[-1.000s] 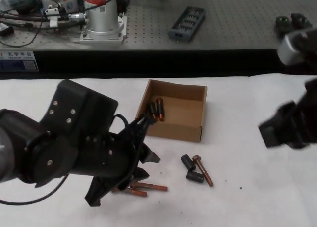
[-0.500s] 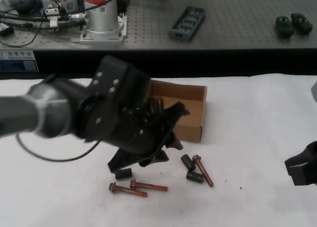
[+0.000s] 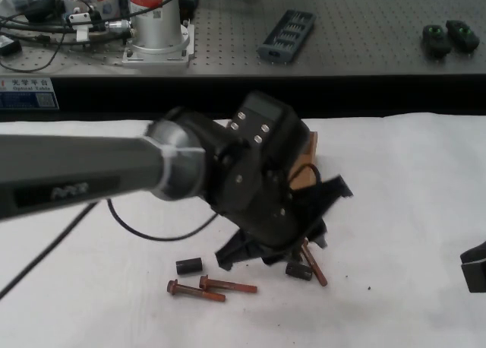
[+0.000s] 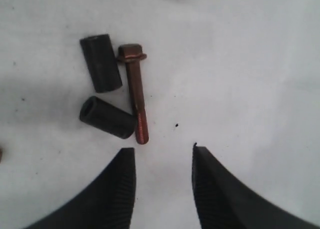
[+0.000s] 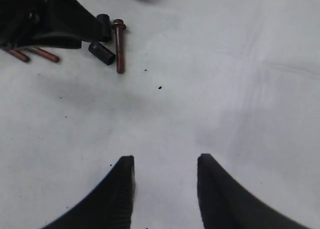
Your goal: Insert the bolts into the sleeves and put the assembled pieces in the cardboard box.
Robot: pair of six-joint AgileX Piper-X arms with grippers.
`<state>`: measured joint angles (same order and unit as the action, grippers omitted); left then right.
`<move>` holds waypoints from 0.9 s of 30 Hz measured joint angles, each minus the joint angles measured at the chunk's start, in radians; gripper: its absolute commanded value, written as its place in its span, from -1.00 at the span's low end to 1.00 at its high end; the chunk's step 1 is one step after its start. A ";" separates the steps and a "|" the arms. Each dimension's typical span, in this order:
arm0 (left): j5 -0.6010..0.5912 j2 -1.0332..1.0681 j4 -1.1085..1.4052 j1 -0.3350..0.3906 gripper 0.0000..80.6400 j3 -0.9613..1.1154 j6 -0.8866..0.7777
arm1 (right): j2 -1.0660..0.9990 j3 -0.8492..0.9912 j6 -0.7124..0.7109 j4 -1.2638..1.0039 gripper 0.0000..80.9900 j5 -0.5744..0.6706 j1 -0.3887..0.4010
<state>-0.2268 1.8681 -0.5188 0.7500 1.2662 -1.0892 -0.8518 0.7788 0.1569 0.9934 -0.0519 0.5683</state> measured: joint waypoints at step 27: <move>0.053 0.180 -0.078 0.024 -0.32 0.209 0.018 | 0.191 -0.139 -0.022 -0.003 -0.51 0.082 -0.084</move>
<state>-0.1741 2.0483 -0.5968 0.7738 1.4756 -1.0716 -0.6613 0.6398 0.1345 0.9907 0.0303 0.4845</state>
